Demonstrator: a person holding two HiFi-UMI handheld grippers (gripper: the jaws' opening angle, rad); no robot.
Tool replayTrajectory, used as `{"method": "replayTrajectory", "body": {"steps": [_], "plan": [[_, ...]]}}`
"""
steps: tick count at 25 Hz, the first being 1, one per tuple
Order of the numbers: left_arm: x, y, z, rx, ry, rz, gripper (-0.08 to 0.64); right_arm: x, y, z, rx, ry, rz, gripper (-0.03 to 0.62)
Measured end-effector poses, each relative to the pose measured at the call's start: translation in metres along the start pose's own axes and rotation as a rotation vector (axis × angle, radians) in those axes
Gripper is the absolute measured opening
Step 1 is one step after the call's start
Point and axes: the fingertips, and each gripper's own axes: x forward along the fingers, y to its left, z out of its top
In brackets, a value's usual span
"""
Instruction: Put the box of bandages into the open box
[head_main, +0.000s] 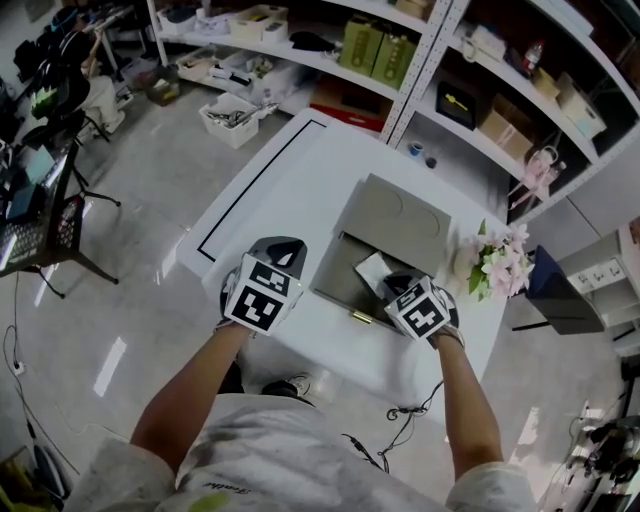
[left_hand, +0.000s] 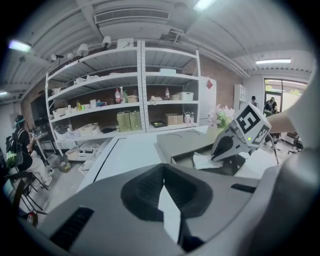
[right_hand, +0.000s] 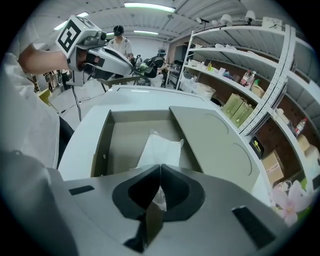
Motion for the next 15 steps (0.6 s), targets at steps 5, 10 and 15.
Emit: {"method": "replayTrajectory", "body": {"steps": [5, 10, 15], "plan": [[-0.0042, 0.0057, -0.0056, -0.017, 0.004, 0.014, 0.005, 0.0049, 0.0033, -0.0005, 0.015, 0.016, 0.013, 0.014], [-0.0074, 0.0090, -0.0087, -0.026, 0.006, 0.025, 0.005, 0.0072, 0.0055, 0.0004, 0.039, 0.009, 0.023, 0.034], [-0.0073, 0.0078, -0.0081, -0.020, 0.011, 0.023, 0.005, 0.0040, 0.0049, 0.0013, 0.069, -0.008, 0.027, 0.055]]}}
